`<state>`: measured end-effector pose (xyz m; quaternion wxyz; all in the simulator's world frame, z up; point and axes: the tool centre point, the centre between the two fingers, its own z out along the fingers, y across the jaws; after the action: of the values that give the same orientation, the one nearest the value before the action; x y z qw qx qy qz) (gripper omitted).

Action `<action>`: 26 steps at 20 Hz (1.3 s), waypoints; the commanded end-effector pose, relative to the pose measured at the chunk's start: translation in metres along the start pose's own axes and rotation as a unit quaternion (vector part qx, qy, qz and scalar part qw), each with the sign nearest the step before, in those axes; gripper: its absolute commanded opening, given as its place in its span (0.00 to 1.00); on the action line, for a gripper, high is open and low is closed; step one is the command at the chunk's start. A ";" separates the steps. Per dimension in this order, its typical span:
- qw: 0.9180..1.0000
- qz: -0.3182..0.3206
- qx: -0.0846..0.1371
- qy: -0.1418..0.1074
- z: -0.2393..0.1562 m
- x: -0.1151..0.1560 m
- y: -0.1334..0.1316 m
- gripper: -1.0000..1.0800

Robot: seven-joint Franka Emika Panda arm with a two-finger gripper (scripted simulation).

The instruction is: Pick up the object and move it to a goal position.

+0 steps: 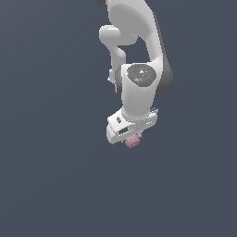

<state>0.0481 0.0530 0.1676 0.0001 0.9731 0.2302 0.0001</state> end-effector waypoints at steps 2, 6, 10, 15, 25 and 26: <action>1.000 0.000 0.000 0.000 -0.037 0.012 -0.006 0.00; 1.000 0.000 0.000 0.000 -0.079 0.026 -0.012 0.00; 1.000 0.000 0.000 0.000 -0.115 0.039 -0.018 0.00; 1.000 0.000 0.000 0.000 -0.146 0.050 -0.022 0.00; 1.000 0.000 0.000 0.000 -0.175 0.062 -0.025 0.00; 1.000 0.000 0.000 0.000 -0.176 0.063 -0.025 0.00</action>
<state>0.0921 0.1030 0.3412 -0.0002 0.9731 0.2302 0.0003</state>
